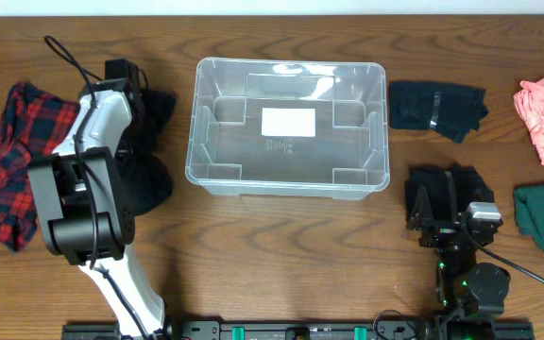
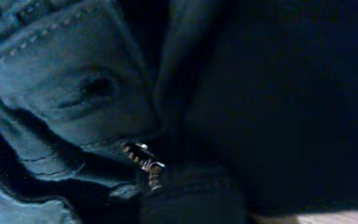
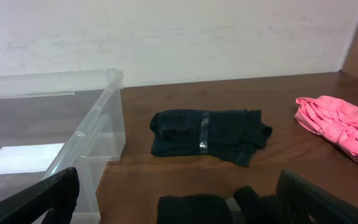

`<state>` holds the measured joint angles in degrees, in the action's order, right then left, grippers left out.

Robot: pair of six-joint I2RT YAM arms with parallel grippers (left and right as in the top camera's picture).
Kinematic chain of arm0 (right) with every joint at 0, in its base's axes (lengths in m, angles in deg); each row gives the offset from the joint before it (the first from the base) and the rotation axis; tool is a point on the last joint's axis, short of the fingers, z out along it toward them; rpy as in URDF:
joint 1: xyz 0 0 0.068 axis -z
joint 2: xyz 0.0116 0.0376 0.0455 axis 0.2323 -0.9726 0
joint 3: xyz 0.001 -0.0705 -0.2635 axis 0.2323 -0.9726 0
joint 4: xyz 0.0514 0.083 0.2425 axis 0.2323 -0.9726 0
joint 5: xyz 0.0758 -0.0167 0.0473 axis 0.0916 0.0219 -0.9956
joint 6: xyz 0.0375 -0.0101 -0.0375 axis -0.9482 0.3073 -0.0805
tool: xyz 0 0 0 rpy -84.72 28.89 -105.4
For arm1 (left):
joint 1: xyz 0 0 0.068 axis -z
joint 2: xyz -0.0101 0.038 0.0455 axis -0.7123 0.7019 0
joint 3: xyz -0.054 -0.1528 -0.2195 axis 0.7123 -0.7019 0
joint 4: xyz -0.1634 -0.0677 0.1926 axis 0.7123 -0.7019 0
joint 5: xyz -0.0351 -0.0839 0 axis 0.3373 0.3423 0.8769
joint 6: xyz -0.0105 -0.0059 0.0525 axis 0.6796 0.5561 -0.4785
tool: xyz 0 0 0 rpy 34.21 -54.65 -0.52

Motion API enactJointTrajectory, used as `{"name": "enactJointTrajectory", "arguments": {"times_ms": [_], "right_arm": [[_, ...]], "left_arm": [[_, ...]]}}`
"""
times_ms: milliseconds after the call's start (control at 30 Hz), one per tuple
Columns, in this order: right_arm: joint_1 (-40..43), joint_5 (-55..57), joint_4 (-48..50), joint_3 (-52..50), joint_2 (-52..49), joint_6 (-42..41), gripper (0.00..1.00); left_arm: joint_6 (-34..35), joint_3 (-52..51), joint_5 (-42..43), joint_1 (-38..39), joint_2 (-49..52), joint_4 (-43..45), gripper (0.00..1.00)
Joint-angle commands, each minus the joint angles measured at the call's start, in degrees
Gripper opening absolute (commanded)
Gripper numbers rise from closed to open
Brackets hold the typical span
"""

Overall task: Pack container
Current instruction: 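Reach the left gripper to the black garment and grasp it, then carry the black garment with the left gripper and drop it into the bin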

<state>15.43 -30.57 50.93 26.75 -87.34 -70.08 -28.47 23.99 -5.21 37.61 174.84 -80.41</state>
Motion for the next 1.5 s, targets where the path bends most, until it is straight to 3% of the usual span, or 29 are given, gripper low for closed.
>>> {"name": "enactJointTrajectory", "arguments": {"times_ms": [0, 233, 467, 667, 833, 1000, 1167, 1467], "right_arm": [[-0.2, 0.3, -0.2, -0.1, 0.3, 0.8, 0.99], [-0.2, 0.3, -0.2, -0.1, 0.3, 0.8, 0.99], [-0.2, 0.4, -0.2, -0.1, 0.3, 0.8, 0.99], [-0.2, 0.3, -0.2, -0.1, 0.3, 0.8, 0.99], [-0.2, 0.3, -0.2, -0.1, 0.3, 0.8, 0.99], [-0.2, 0.4, -0.2, -0.1, 0.3, 0.8, 0.99], [-0.2, 0.3, -0.2, -0.1, 0.3, 0.8, 0.99], [-0.2, 0.4, -0.2, -0.1, 0.3, 0.8, 0.99]], "left_arm": [[4.0, -0.7, 0.4, -0.5, 2.6, -0.4, 0.06], [4.9, 5.4, 0.4, -0.5, -3.3, -5.6, 0.06], [-1.9, 13.9, 0.4, -0.4, -15.5, -8.3, 0.06], [-12.6, 16.2, 2.1, 3.5, -26.9, -6.3, 0.06], [-23.5, 16.2, 4.1, 14.8, -32.7, -5.7, 0.06], [-31.6, 16.2, 2.9, 30.2, -32.2, -4.8, 0.06], [-38.8, 16.2, -4.2, 40.5, -27.8, -1.4, 0.06], [-41.5, 16.2, -6.7, 44.8, -17.5, -1.4, 0.06]]}}
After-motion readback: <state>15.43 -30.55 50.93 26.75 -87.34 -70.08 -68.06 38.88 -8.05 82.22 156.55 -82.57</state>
